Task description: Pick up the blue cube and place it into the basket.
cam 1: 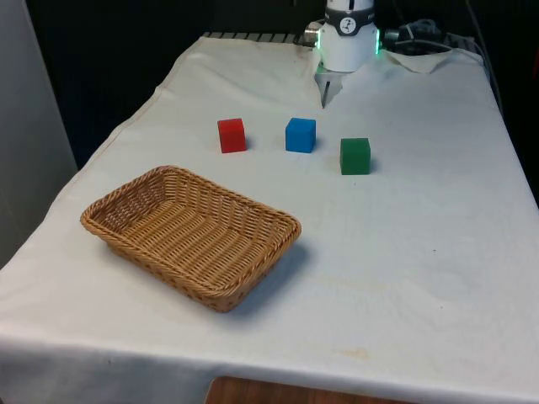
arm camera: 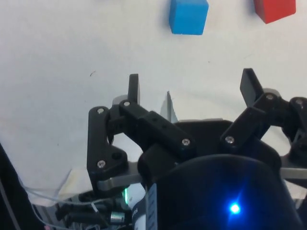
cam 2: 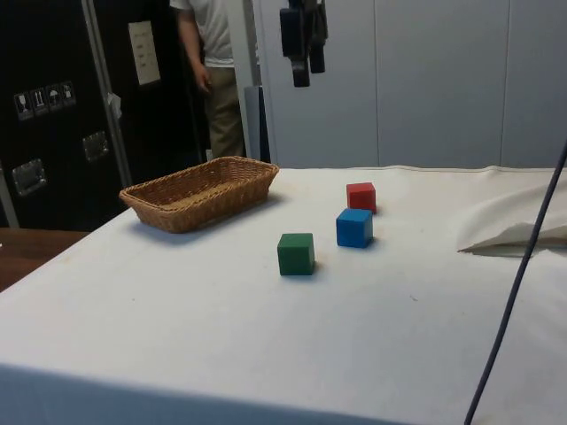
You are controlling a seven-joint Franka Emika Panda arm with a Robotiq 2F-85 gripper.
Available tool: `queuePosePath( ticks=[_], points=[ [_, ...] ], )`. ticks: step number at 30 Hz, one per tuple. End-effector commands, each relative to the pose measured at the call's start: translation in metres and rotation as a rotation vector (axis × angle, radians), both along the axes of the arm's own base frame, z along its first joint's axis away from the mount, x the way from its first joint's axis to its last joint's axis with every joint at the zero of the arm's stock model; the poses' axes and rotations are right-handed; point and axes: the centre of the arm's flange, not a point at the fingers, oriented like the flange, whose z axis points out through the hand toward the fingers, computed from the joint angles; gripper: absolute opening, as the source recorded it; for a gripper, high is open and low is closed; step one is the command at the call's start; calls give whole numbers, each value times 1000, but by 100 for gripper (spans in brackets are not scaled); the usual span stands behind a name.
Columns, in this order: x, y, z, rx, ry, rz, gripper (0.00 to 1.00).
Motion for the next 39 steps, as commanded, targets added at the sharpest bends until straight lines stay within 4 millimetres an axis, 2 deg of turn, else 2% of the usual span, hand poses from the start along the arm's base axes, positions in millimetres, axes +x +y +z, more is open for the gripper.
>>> queuePosePath(
  ticks=[1,10,11,17,25,33,39],
  points=[
    [-3,-2,-2,12,-13,2,100],
    [-20,-20,-20,42,-26,1,100],
    [-17,-18,-19,31,-12,0,100],
    [-35,-36,-37,64,-35,0,100],
    [-50,-42,-48,77,-49,2,100],
    [-51,-42,-51,75,-44,1,100],
    [-51,-48,-62,75,-32,-8,100]
  ],
)
